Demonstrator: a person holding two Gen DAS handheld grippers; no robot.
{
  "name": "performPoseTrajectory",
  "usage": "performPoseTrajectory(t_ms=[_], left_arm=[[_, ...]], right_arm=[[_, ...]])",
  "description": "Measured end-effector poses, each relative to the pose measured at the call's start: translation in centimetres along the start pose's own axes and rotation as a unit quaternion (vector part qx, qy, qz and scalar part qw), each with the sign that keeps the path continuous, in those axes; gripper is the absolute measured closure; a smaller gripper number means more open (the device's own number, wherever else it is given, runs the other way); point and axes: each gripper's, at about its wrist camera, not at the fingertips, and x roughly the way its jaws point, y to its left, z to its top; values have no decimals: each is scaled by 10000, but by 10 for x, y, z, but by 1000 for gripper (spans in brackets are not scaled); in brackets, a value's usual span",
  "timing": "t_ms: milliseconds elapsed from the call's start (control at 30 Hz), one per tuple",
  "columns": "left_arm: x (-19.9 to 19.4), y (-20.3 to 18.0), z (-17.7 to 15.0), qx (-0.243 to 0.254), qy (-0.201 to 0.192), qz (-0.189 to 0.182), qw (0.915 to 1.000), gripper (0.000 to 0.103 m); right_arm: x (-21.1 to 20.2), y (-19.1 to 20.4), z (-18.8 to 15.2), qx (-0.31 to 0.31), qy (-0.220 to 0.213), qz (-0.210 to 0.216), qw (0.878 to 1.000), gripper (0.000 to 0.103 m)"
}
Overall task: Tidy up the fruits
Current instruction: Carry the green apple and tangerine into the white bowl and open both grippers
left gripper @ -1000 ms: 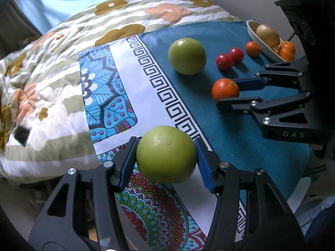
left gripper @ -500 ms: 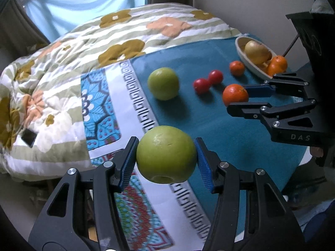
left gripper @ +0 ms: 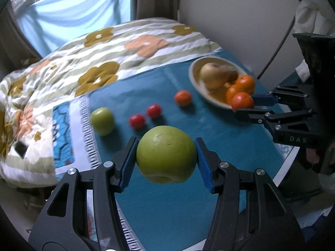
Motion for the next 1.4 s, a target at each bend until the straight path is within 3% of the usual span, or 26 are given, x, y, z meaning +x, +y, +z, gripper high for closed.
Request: performPoseTrajectory(t_ms=[233, 433, 833, 1167, 1233, 1300, 1400], left_arm=[[18, -56, 25, 17, -102, -145, 9998, 45], [46, -82, 48, 33, -101, -257, 9996, 45], [121, -95, 80, 446, 348, -537, 9970, 45], [152, -93, 87, 718, 463, -721, 9937, 44], [151, -91, 89, 681, 448, -813, 9934, 39], [149, -87, 90, 606, 419, -812, 9940, 13], [141, -79, 93, 506, 334, -850, 9945, 11]], right_arm=[[-30, -61, -7, 253, -94, -159, 9995, 69], [-41, -100, -8, 353, -151, -336, 9987, 69], [-22, -143, -4, 1003, -93, -522, 9935, 69], [-1, -153, 4, 1297, 11, -562, 9900, 69], [0, -155, 5, 1335, 14, -555, 9895, 69], [0, -155, 6, 1343, 11, -564, 9893, 69], [0, -156, 8, 1343, 7, -557, 9894, 69]])
